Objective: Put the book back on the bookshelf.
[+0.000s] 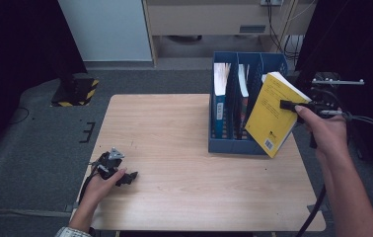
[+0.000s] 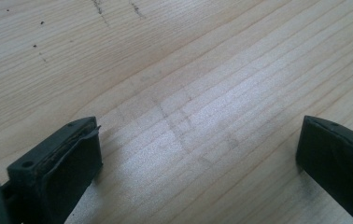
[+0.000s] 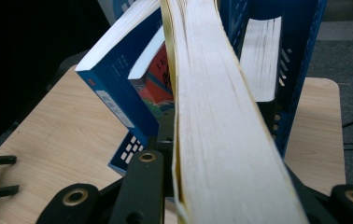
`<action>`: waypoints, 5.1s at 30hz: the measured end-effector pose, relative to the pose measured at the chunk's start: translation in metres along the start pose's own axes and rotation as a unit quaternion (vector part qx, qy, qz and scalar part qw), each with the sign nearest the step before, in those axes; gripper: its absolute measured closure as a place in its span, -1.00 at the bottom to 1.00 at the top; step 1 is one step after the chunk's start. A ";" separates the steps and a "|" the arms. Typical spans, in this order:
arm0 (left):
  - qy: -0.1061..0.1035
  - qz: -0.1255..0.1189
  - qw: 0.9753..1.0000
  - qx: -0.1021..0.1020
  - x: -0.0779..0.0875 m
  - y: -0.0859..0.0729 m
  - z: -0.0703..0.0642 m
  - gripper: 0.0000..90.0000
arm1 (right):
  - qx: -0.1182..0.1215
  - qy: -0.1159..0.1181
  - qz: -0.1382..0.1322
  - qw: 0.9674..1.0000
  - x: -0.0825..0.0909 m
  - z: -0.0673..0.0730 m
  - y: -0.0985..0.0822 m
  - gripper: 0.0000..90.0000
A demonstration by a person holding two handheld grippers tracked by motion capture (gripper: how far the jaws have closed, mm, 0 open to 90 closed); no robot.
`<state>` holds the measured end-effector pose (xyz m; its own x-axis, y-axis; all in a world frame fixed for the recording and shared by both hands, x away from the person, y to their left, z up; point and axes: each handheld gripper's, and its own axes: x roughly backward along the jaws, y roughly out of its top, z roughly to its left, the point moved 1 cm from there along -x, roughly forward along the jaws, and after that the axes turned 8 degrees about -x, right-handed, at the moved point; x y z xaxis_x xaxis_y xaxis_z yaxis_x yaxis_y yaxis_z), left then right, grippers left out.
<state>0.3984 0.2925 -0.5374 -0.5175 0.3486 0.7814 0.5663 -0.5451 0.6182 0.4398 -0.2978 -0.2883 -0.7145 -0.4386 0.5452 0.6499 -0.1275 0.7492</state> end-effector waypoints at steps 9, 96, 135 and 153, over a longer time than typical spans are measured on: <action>0.000 -0.002 1.000 0.002 0.000 0.000 -0.001 -1.00 | -0.016 -0.014 -0.006 1.000 -0.012 -0.004 0.006 0.67; -0.006 0.000 1.000 -0.009 -0.001 0.001 -0.001 -1.00 | -0.027 -0.108 -0.036 0.993 -0.141 0.032 0.019 0.65; -0.006 0.000 1.000 -0.010 -0.001 0.002 -0.001 -1.00 | -0.035 -0.120 -0.002 0.992 -0.158 0.017 0.000 0.63; -0.006 0.001 1.000 -0.008 -0.001 0.002 -0.002 -1.00 | -0.020 -0.111 0.032 0.993 -0.142 0.019 -0.001 0.56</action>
<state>0.3986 0.2897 -0.5372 -0.5091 0.3572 0.7831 0.5566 -0.5573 0.6161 0.5356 -0.2179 -0.3595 -0.7084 -0.2405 0.6636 0.7020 -0.1429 0.6977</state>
